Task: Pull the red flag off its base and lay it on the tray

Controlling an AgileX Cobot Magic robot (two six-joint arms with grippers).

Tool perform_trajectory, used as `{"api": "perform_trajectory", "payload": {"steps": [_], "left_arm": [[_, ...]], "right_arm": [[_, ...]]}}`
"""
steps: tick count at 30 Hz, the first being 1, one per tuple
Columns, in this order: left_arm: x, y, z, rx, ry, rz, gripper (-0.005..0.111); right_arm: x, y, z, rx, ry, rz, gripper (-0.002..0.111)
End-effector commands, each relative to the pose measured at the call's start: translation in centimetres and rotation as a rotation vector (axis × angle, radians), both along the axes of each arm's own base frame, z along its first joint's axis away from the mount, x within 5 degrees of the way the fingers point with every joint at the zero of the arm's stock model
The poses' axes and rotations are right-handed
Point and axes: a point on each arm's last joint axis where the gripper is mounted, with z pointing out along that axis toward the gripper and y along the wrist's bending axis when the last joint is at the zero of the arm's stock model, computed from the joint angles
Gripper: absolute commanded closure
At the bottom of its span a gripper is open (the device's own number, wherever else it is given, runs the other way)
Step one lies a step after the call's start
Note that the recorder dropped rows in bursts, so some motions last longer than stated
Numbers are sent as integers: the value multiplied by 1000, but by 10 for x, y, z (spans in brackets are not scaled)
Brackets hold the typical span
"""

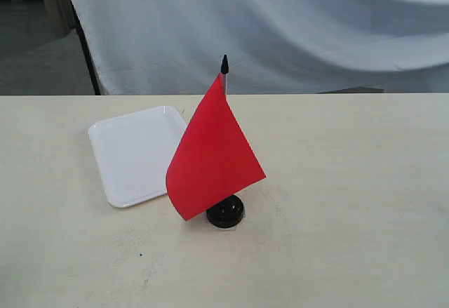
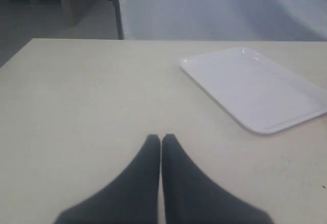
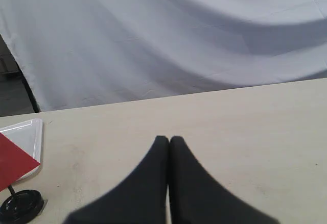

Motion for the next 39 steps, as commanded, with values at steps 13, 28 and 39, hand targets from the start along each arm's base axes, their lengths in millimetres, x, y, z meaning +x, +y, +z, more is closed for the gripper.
{"api": "perform_trajectory", "payload": {"steps": [13, 28, 39], "left_arm": [[0, 0, 0, -4, -3, 3, 105], [0, 0, 0, -4, -3, 3, 105], [0, 0, 0, -4, -3, 3, 105]], "right_arm": [[0, 0, 1, 4, -14, 3, 108], [-4, -2, 32, 48, -367, -13, 108], [-11, -3, 49, 470, -546, 70, 108]]}}
